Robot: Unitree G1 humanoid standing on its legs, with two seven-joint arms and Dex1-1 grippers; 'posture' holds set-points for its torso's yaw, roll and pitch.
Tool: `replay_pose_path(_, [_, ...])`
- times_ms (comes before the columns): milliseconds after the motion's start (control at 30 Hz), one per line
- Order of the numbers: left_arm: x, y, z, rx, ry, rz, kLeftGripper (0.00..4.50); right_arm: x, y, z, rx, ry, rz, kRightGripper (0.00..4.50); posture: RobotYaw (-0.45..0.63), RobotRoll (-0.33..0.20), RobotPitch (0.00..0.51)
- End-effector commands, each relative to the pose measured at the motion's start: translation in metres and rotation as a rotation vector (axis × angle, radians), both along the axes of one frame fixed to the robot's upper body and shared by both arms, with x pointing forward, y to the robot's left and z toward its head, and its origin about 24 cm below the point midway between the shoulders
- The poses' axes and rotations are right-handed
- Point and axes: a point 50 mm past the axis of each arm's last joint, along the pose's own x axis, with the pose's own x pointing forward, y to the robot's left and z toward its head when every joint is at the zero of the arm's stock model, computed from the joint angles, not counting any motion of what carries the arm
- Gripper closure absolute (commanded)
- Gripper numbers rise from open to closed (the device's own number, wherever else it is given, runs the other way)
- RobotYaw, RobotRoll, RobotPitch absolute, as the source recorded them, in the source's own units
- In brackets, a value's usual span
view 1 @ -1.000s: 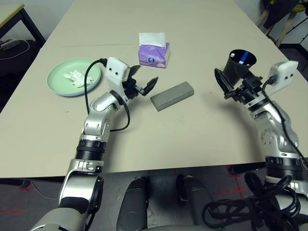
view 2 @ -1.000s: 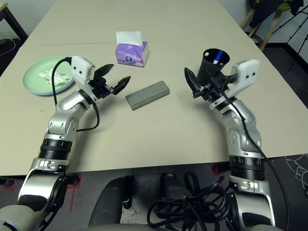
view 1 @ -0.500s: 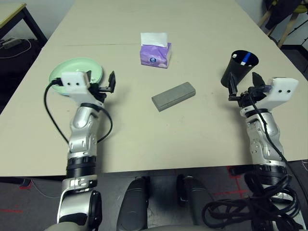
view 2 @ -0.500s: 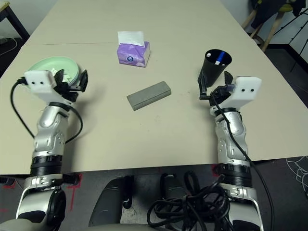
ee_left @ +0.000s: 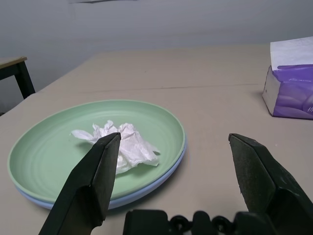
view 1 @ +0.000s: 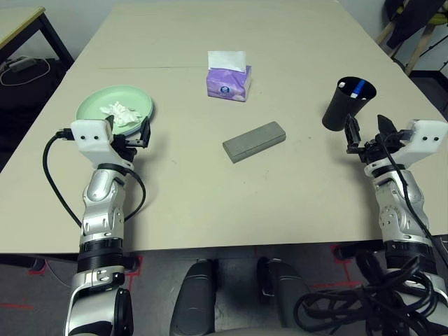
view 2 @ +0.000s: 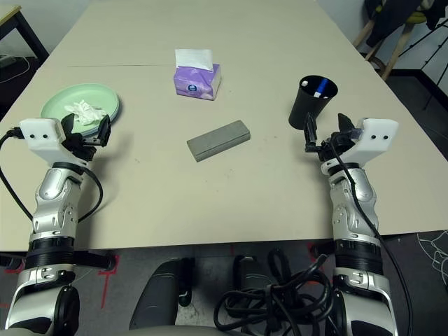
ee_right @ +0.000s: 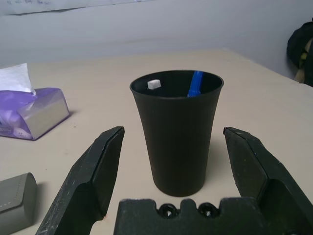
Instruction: Organize and tidy the items on the table.
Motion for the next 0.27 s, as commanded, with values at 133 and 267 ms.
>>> replay_pose_path(133, [-0.0029, 0.0021, -0.0101, 0.001, 0.018, 0.003, 0.00, -0.0004, -0.0013, -0.0040, -0.010, 0.023, 0.009, 0.04, 0.06, 0.000, 0.120])
replay_pose_path(267, [-0.0026, 0.0021, -0.0111, 0.002, 0.025, -0.004, 0.00, -0.0013, -0.0010, -0.0055, -0.008, 0.027, 0.005, 0.04, 0.06, 0.000, 0.115])
